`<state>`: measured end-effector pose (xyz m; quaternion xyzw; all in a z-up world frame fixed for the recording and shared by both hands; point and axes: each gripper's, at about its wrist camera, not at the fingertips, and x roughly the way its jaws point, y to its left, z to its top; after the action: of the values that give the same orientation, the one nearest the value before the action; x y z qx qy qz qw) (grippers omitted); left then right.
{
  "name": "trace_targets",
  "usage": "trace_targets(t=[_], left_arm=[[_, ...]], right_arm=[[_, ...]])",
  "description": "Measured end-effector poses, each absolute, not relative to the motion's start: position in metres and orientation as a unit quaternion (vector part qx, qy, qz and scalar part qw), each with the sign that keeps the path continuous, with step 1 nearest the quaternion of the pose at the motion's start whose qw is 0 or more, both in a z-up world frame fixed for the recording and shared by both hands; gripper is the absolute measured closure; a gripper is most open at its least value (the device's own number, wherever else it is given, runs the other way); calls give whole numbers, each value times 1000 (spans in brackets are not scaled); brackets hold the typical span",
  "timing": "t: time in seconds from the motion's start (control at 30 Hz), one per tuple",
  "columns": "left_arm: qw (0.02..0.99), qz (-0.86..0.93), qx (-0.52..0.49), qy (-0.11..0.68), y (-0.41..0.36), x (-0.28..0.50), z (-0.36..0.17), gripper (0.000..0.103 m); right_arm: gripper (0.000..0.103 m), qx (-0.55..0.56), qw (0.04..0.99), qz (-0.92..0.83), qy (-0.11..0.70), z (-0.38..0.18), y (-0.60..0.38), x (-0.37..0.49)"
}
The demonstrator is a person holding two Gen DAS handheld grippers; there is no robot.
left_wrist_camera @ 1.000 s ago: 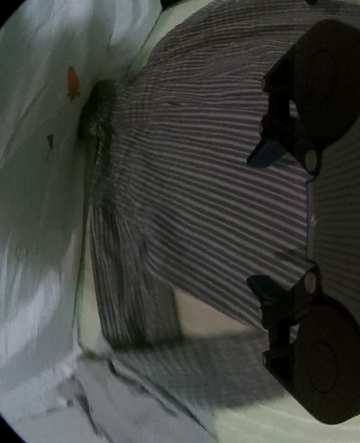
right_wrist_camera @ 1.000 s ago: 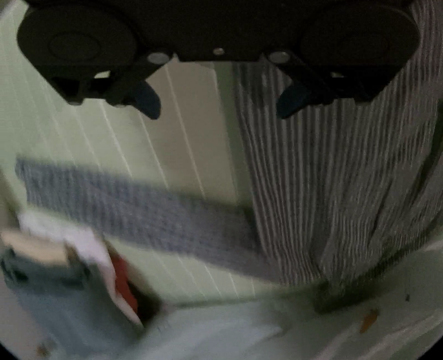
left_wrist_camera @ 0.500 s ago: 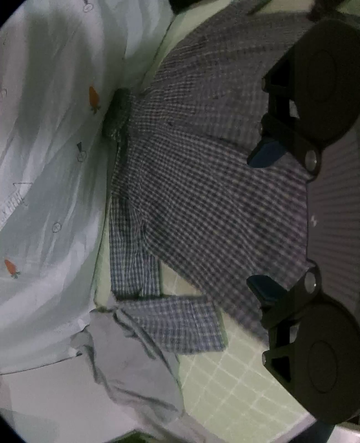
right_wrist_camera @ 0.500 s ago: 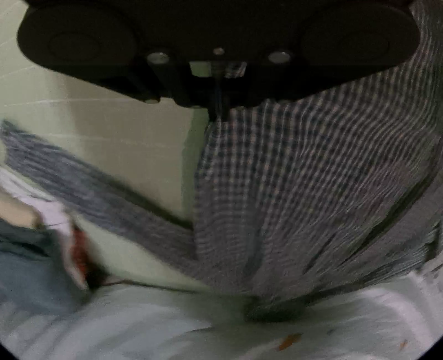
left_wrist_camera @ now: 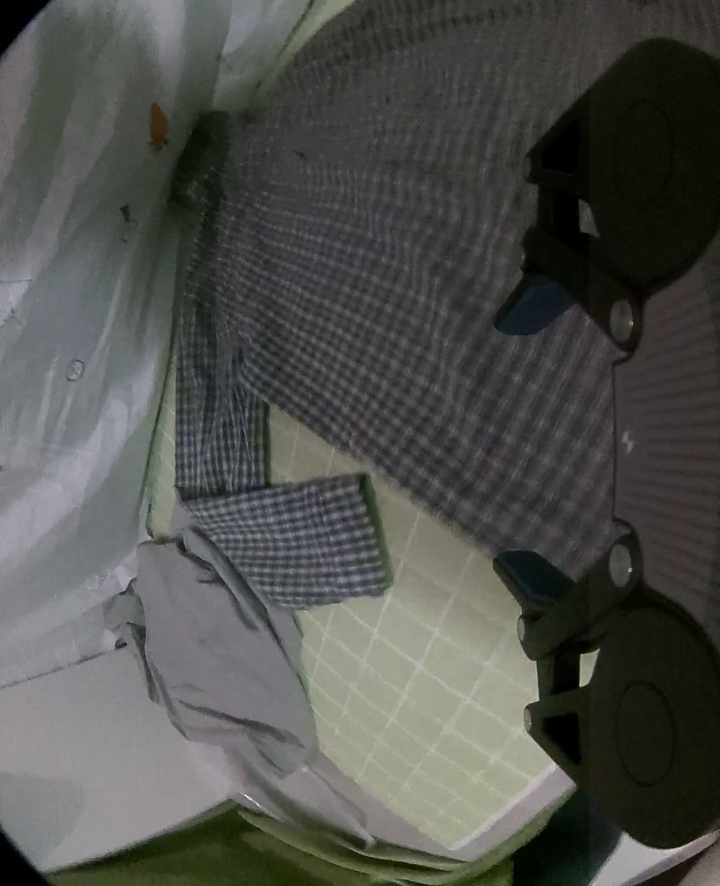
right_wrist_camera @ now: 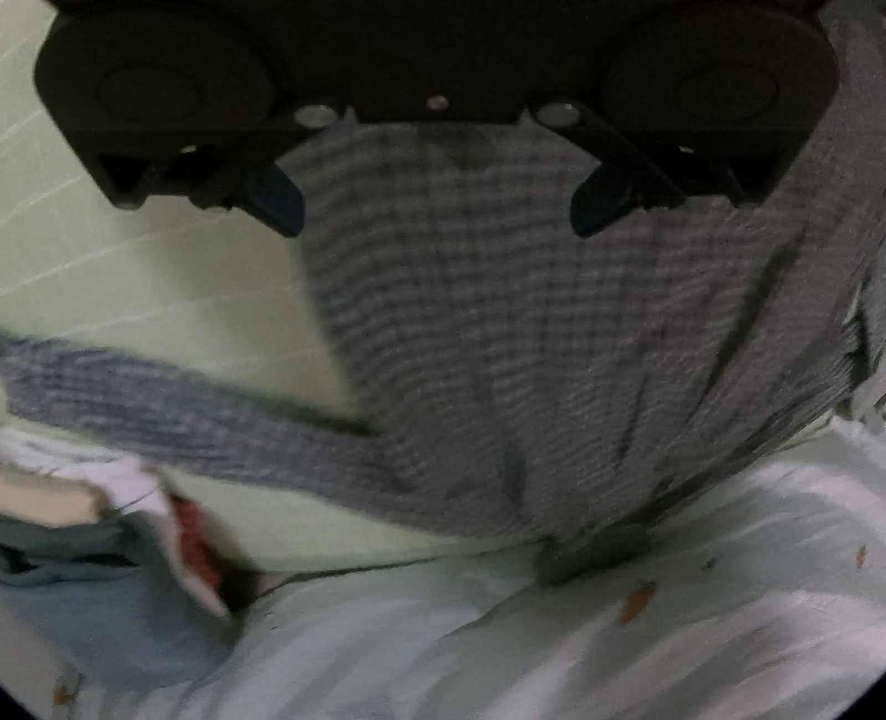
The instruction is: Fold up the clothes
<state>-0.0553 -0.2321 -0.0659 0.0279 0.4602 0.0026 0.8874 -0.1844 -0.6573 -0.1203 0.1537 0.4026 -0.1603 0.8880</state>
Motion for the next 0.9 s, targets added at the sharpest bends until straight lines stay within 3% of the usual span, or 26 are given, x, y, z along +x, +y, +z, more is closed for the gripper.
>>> trace_targets(t=[0.33,0.77,0.9], left_arm=[[881,-83,94,455,-173,32,-88,17],[854,-213,176,441,-149,92,-127,20],[854,-215,175,440,-152,97,-134,31]], right_arm=[[0,176,859,-198,438,-139,-536,-164],[0,191,808,-350,434,-153,-484,-135],[0,196,806,-358,428,-153,-483,-138]])
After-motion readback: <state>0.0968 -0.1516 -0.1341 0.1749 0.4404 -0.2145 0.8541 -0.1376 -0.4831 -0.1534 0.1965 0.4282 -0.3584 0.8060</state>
